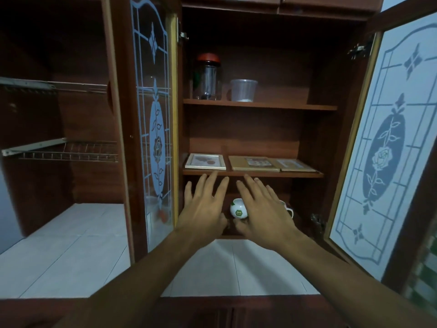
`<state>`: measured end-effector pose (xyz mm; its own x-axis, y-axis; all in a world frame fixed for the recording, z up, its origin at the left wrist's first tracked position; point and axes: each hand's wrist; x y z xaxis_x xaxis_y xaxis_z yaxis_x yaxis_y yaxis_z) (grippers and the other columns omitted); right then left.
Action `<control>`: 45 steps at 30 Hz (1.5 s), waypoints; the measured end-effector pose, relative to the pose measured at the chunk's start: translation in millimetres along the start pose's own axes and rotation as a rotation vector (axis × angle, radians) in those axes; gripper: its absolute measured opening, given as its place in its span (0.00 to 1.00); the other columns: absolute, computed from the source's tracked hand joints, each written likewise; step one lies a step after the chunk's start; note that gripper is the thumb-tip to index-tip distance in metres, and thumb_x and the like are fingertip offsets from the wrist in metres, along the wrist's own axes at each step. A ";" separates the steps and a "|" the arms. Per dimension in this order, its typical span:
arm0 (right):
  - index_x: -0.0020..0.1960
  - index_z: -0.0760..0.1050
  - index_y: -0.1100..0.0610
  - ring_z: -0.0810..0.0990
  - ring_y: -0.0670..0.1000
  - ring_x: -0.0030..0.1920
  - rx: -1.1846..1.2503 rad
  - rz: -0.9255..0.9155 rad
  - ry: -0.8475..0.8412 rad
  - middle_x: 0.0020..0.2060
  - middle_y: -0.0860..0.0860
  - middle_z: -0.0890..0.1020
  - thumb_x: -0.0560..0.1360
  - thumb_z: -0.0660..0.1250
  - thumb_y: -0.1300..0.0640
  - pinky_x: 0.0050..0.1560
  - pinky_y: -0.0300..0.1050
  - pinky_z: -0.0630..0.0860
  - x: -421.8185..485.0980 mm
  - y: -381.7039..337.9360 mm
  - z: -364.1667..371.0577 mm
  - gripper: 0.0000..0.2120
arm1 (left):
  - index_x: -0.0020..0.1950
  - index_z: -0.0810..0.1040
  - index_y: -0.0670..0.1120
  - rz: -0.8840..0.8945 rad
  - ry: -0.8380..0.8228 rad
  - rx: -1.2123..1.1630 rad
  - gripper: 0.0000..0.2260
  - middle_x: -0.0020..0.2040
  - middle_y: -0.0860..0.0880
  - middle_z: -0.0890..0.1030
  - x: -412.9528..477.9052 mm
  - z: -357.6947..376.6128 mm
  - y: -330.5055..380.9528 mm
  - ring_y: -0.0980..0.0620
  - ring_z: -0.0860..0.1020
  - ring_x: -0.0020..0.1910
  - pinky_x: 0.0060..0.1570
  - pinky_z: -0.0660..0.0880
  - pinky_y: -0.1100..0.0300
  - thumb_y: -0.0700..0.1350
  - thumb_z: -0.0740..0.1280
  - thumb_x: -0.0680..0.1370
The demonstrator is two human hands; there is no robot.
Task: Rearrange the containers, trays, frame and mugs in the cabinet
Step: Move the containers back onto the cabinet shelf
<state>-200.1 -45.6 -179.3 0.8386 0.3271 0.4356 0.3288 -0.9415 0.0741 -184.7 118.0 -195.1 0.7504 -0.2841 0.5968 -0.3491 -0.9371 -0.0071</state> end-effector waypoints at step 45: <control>0.80 0.45 0.54 0.46 0.56 0.79 0.143 -0.207 -0.045 0.79 0.55 0.47 0.77 0.62 0.41 0.76 0.51 0.47 -106.1 -243.4 -16.8 0.40 | 0.75 0.65 0.46 -0.144 -0.023 0.137 0.34 0.75 0.43 0.65 -260.8 -114.7 -143.0 0.41 0.65 0.73 0.69 0.57 0.36 0.47 0.72 0.71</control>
<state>-376.4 147.4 -228.5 0.7644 0.5178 0.3842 0.5507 -0.8342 0.0286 -394.9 349.4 -257.7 0.8003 -0.1481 0.5810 -0.1586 -0.9868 -0.0330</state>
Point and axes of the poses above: each hand's wrist, its own x-axis towards the middle knuckle, its own z-axis out of the palm, y = z × x
